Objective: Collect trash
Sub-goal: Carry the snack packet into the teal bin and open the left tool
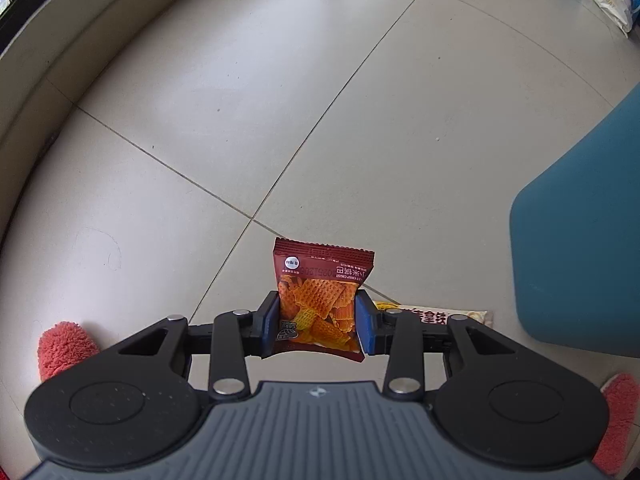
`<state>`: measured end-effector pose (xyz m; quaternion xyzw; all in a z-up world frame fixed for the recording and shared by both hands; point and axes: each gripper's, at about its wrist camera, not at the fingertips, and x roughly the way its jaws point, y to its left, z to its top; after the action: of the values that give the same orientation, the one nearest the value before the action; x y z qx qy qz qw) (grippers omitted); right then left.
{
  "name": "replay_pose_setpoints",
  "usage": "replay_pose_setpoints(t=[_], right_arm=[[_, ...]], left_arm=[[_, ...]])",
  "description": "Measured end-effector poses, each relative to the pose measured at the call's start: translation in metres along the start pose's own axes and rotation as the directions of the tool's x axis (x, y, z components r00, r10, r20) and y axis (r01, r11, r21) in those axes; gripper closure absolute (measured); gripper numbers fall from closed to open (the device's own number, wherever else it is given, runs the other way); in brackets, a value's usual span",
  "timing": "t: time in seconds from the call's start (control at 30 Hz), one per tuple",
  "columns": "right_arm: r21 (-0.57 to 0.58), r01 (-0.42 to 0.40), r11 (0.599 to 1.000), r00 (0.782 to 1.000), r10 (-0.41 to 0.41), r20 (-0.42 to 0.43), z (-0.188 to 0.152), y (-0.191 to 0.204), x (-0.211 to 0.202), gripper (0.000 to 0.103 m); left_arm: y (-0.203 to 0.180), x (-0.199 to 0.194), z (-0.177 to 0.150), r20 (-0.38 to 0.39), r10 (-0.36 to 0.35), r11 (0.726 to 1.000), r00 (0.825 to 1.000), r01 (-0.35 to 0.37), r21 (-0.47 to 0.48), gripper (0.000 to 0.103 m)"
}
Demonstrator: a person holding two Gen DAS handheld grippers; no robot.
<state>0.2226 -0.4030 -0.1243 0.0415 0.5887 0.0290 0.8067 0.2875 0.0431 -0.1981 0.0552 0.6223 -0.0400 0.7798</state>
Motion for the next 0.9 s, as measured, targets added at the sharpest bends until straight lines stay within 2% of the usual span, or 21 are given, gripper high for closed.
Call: replay_pose_setpoints(t=[0.1,0.3,0.53,0.7,0.77,0.9], right_arm=[[-0.004,-0.001,1.000,1.000,0.001,0.008,-0.001,0.000,-0.002,0.094],[0.021,-0.027,0.999,0.999,0.027,0.018,-0.005,-0.007,-0.005,0.093],[0.048,-0.033,0.998,0.999,0.031,0.036,-0.008,-0.015,-0.011,0.093],[0.042,-0.031,0.999,0.999,0.029,0.046,-0.011,-0.014,-0.012,0.093],[0.044,-0.033,0.998,0.998,0.031,0.046,-0.012,-0.014,-0.011,0.093],[0.054,-0.039,0.998,0.998,0.036,0.048,-0.015,-0.021,-0.012,0.093]], left_arm=[[-0.016,-0.033,0.001,0.043,0.000,1.000,0.999,-0.002,0.031,0.066],[-0.051,-0.097,0.004,0.129,-0.044,0.997,0.991,0.035,0.066,0.066],[-0.119,-0.172,0.015,0.229,-0.159,0.975,0.960,0.115,0.193,0.066],[-0.173,-0.190,0.016,0.246,-0.227,0.945,0.942,0.152,0.290,0.065],[-0.194,-0.193,0.023,0.236,-0.239,0.933,0.942,0.156,0.324,0.066],[-0.222,-0.174,0.028,0.198,-0.255,0.919,0.946,0.174,0.355,0.065]])
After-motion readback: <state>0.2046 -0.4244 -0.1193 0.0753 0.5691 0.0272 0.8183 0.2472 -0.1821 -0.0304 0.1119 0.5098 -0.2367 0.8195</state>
